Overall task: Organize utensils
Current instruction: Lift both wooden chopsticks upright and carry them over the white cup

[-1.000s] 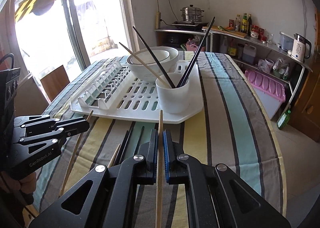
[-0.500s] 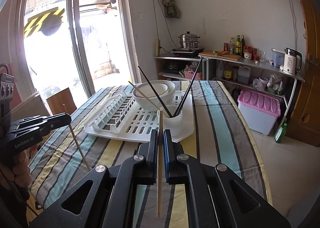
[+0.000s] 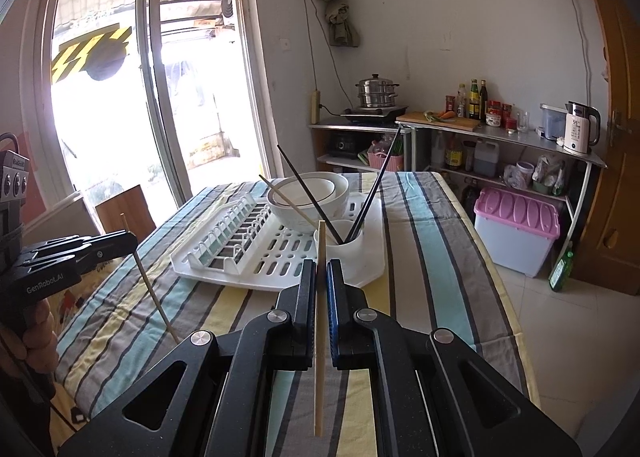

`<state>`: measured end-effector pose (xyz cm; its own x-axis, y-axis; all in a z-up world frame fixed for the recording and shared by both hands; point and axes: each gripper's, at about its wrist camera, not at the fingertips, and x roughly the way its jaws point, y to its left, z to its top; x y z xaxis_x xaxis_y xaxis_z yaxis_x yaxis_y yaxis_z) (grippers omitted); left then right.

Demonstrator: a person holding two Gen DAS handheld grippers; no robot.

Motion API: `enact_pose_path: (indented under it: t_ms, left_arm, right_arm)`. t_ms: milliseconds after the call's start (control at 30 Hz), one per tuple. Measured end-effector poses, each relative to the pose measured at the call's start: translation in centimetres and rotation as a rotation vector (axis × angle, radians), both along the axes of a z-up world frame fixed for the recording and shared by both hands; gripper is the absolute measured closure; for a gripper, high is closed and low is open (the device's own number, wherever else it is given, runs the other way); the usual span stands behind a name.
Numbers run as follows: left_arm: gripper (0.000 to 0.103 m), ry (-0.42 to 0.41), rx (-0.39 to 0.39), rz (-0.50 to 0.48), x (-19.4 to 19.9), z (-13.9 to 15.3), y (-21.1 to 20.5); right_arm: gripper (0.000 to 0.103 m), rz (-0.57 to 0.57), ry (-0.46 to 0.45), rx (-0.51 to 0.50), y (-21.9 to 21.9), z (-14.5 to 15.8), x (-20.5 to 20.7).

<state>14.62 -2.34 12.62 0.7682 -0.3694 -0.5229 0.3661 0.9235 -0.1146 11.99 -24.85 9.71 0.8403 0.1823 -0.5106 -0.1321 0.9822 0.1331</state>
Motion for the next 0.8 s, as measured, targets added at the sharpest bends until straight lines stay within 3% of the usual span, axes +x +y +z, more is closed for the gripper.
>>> enact_pose_path:
  t_ms: [367, 800]
  left_arm:
    - [0.098, 0.010, -0.037, -0.042, 6.9, 3.0, -2.6]
    - [0.098, -0.066, -0.104, -0.073, 14.0, 7.7, -5.9]
  right_arm:
    - [0.098, -0.021, -0.065, 0.018, -1.0, 1.9, 4.8]
    - [0.098, -0.036, -0.150, 0.031, -1.6, 5.4, 11.7]
